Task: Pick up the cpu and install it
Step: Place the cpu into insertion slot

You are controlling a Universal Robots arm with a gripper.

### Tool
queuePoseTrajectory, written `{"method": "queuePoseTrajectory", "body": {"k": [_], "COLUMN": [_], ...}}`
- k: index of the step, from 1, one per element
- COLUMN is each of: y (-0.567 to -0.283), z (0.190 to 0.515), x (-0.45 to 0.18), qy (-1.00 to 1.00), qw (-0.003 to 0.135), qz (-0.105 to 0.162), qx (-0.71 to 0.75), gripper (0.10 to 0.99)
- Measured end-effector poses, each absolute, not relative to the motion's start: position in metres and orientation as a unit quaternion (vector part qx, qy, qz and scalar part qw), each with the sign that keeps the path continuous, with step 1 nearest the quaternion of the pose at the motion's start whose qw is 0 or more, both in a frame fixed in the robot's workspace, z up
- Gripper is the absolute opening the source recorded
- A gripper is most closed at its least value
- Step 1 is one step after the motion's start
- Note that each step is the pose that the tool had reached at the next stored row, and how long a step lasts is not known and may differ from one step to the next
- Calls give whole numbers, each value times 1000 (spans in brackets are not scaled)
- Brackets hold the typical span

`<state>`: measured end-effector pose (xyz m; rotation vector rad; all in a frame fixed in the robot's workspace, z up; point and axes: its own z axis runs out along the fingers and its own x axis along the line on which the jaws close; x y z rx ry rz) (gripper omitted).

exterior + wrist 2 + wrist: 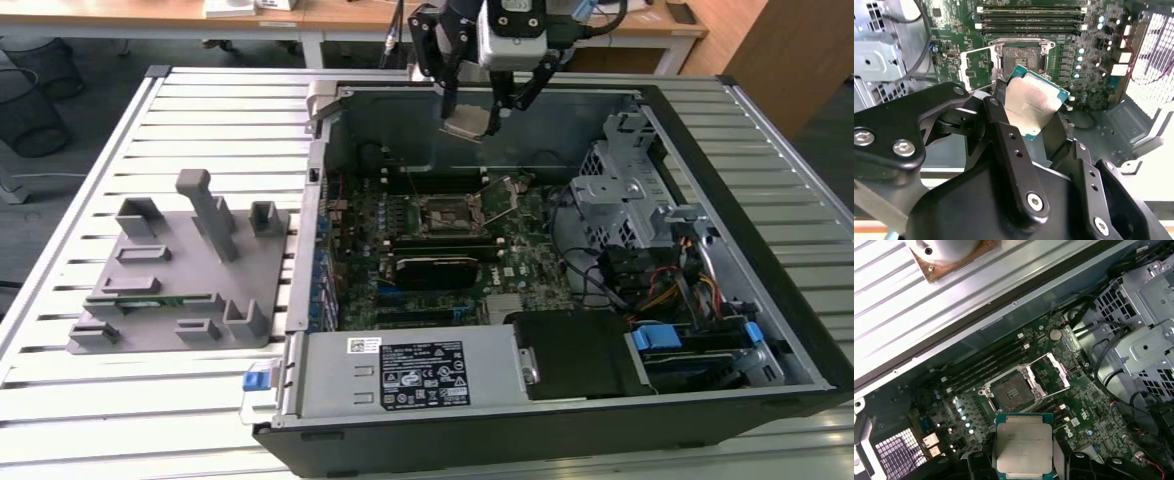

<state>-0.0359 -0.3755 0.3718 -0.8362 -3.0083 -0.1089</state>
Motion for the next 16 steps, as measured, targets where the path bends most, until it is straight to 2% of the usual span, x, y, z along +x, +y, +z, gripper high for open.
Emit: {"method": "queuePoseTrajectory", "body": {"k": [16], "y": [-375], "z": [370], "x": [-36], "qy": [-920], "qw": [4], "qz": [-35], "qx": [-391], "gripper": [533]}}
